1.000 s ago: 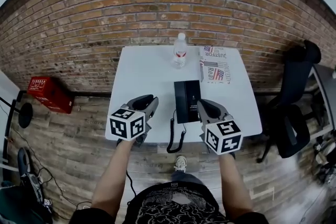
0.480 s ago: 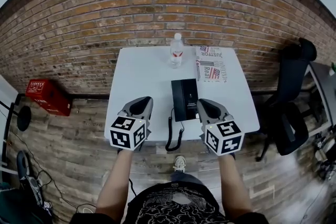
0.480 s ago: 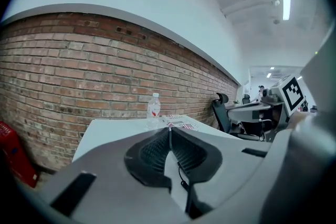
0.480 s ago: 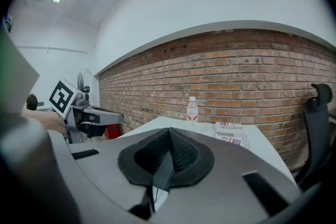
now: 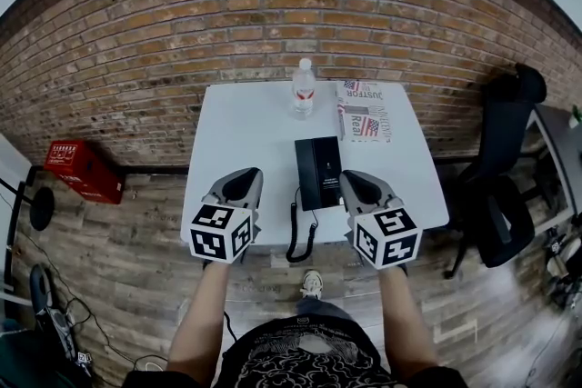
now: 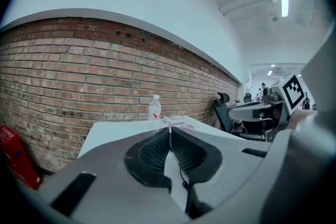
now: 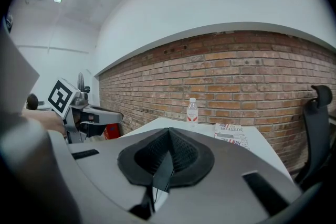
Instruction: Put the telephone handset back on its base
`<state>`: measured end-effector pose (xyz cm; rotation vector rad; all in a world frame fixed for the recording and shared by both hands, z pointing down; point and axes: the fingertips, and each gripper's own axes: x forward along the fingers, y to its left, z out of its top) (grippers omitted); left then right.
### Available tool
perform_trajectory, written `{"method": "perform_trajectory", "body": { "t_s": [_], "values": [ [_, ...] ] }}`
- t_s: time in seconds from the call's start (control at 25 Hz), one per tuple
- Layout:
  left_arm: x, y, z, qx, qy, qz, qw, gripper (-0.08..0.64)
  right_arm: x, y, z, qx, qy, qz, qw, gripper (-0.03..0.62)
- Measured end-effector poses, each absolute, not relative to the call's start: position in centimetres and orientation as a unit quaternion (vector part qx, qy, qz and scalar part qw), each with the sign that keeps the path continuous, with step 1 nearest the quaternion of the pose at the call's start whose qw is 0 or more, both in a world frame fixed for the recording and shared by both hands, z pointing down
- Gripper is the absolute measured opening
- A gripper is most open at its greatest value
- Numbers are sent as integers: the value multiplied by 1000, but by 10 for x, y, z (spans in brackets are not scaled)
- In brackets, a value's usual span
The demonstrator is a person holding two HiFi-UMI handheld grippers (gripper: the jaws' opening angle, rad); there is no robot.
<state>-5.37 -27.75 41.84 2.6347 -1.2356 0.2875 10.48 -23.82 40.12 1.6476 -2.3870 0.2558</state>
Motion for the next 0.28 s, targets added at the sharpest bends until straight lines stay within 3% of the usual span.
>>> {"method": "perform_trajectory", "body": {
  "t_s": [0.28],
  "values": [
    [-50, -275, 417, 897, -418, 98, 106, 18, 106, -237, 400, 562, -815, 86, 115, 2]
  ]
}}
